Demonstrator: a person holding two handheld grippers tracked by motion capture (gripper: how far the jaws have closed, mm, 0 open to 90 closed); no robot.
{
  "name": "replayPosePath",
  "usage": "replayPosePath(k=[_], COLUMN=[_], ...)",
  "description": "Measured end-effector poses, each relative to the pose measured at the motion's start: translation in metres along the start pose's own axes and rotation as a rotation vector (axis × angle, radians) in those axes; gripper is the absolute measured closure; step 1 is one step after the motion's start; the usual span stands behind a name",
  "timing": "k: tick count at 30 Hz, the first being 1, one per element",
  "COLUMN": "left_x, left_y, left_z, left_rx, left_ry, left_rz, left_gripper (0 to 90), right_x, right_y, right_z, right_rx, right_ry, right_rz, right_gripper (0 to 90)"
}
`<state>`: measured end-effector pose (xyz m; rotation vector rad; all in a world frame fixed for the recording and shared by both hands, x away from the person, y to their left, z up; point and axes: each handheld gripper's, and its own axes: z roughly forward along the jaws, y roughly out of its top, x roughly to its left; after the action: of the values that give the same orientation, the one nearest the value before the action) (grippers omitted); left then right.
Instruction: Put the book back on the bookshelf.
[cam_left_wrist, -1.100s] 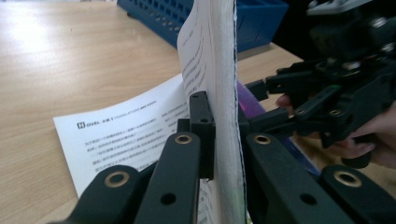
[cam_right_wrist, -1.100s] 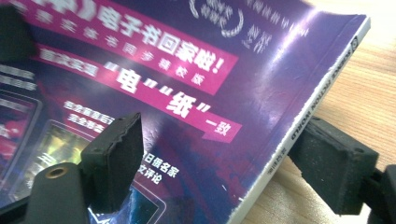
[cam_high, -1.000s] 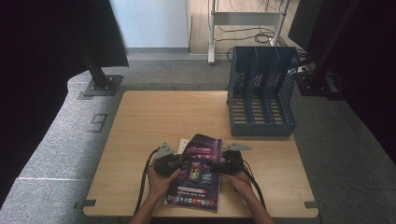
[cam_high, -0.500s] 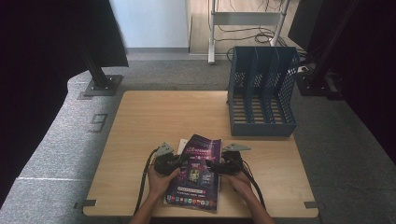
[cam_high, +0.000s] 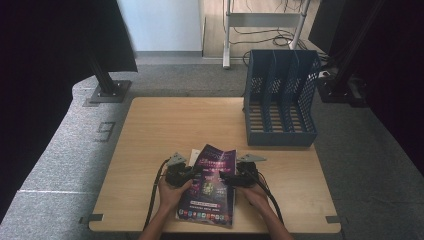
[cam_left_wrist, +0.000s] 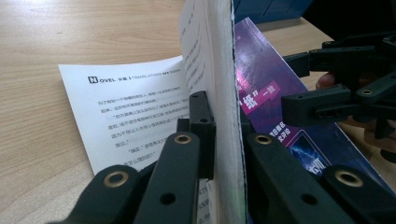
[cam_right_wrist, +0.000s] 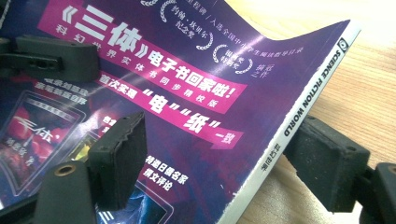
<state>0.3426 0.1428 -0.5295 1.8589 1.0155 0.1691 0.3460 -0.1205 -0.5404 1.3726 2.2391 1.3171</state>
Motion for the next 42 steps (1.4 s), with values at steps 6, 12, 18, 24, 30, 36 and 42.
replayPosePath(k=[6,12,18,24,30,36,42], left_x=[0.0006,0.0006,0.0,0.0002,0.0005,0.0012,0.0025], left_y=[-0.0005,-0.001,-0.0013,-0.0016,-0.0018,-0.0022,-0.003], left_z=[0.002,0.0036,0.005,0.0061,0.0067,0.0075,0.0095], left_rx=[0.011,0.02,0.023,0.028,0.03,0.034,0.041], left_ry=[0.004,0.01,0.023,0.027,0.029,0.027,0.033], left_rz=[-0.002,0.0,0.003,0.004,0.002,-0.001,-0.004], left_gripper=[86.1,86.1,86.1,86.0,85.9,85.8,85.6], right_x=[-0.0008,-0.0006,-0.0009,-0.0005,0.0011,0.0034,-0.001], right_y=[-0.0003,-0.0001,0.0013,0.0026,0.0038,0.0055,0.0058], right_z=[0.002,0.0036,0.0054,0.0066,0.0051,0.0015,0.0064], right_rx=[0.006,0.001,0.0,0.001,-0.008,-0.018,0.0], right_ry=[0.001,-0.004,-0.006,-0.009,-0.019,-0.018,-0.01], right_rz=[0.004,0.009,0.006,0.005,-0.004,-0.02,-0.01], right_gripper=[21.4,21.8,22.2,22.5,24.1,25.4,25.7])
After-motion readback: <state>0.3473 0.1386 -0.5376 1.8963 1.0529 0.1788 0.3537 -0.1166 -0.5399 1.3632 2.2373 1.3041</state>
